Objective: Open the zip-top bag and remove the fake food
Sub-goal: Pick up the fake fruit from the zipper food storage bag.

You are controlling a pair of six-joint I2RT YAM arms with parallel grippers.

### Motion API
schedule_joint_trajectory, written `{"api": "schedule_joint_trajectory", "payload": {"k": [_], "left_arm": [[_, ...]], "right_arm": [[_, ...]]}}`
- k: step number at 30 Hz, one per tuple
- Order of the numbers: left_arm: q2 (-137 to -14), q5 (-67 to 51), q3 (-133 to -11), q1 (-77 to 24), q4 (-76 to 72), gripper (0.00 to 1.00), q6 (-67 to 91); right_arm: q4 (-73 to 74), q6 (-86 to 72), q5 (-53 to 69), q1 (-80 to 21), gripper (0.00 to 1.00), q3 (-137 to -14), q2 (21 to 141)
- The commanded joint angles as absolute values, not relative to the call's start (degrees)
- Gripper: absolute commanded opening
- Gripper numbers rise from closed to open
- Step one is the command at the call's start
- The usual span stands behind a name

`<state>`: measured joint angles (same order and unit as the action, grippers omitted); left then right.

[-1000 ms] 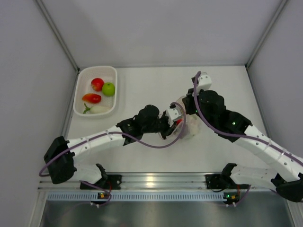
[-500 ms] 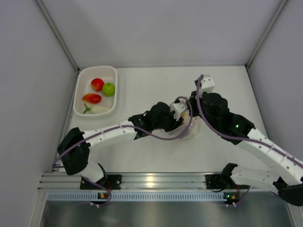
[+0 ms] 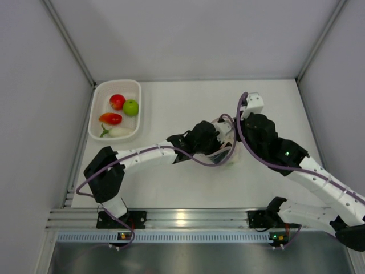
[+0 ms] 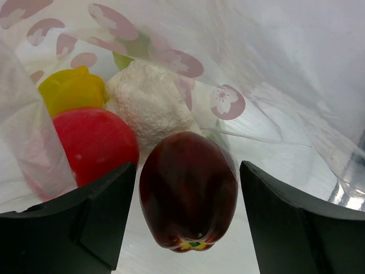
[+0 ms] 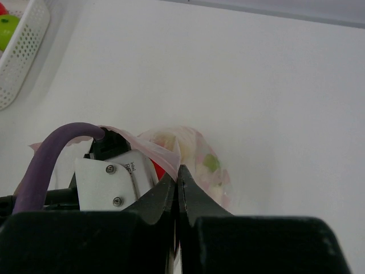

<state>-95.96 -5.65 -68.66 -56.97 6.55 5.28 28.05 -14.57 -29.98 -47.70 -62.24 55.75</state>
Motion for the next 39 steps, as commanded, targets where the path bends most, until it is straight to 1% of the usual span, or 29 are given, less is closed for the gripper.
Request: {"api": "schedule_joint_trajectory", "payload": {"k": [1, 8, 10, 13, 14, 15, 16, 18, 23, 27, 33, 39], "left_arm": [[-99.6, -3.0, -73.0, -59.5, 10.6, 0.81, 3.3], [-102.4, -0.4, -75.4, -60.7, 16.0, 0.86, 2.9], [-102.9, 3.6, -75.6, -61.0, 17.5, 0.84, 3.2], [-102.7, 6.0, -75.7, -61.2, 18.7, 0.83, 4.1], [-102.6, 6.1, -75.5, -61.2, 18.9, 0.79, 4.2], [-102.3, 6.2, -75.2, -61.2, 18.9, 0.79, 4.4], [-102.0, 6.2, -74.9, -61.2, 19.0, 0.79, 4.7], [-101.4, 5.2, -74.5, -61.2, 18.9, 0.83, 4.9], [-100.5, 7.2, -73.7, -61.2, 19.2, 0.83, 7.2], [-98.2, 11.7, -73.4, -61.2, 18.9, 0.82, 10.7], [-97.6, 11.8, -74.9, -61.2, 18.5, 0.84, 14.8], [-97.7, 11.9, -75.2, -61.2, 18.7, 0.88, 16.5]], "right_arm": [[23.5, -16.1, -23.1, -49.1, 0.0, -62.8, 55.0], [23.4, -16.0, -23.1, -49.1, 0.0, -62.7, 55.1], [23.5, -15.9, -23.4, -49.2, 0.0, -62.6, 55.2], [23.6, -15.8, -23.8, -49.2, 0.0, -62.2, 55.1], [23.6, -15.7, -24.1, -49.1, 0.0, -62.2, 55.2], [23.7, -15.7, -24.2, -49.1, 0.0, -62.2, 55.1], [23.7, -15.5, -24.3, -49.2, 0.0, -62.2, 55.1], [24.0, -15.3, -24.4, -49.1, 0.0, -62.6, 55.4], [25.6, -14.2, -25.3, -49.2, 0.0, -63.5, 55.4], [28.7, -12.7, -25.1, -49.1, 0.0, -66.1, 56.0], [37.1, -11.7, -25.8, -49.1, 0.0, -72.6, 59.1], [41.9, -11.3, -27.1, -49.1, 0.0, -77.0, 62.6]]}}
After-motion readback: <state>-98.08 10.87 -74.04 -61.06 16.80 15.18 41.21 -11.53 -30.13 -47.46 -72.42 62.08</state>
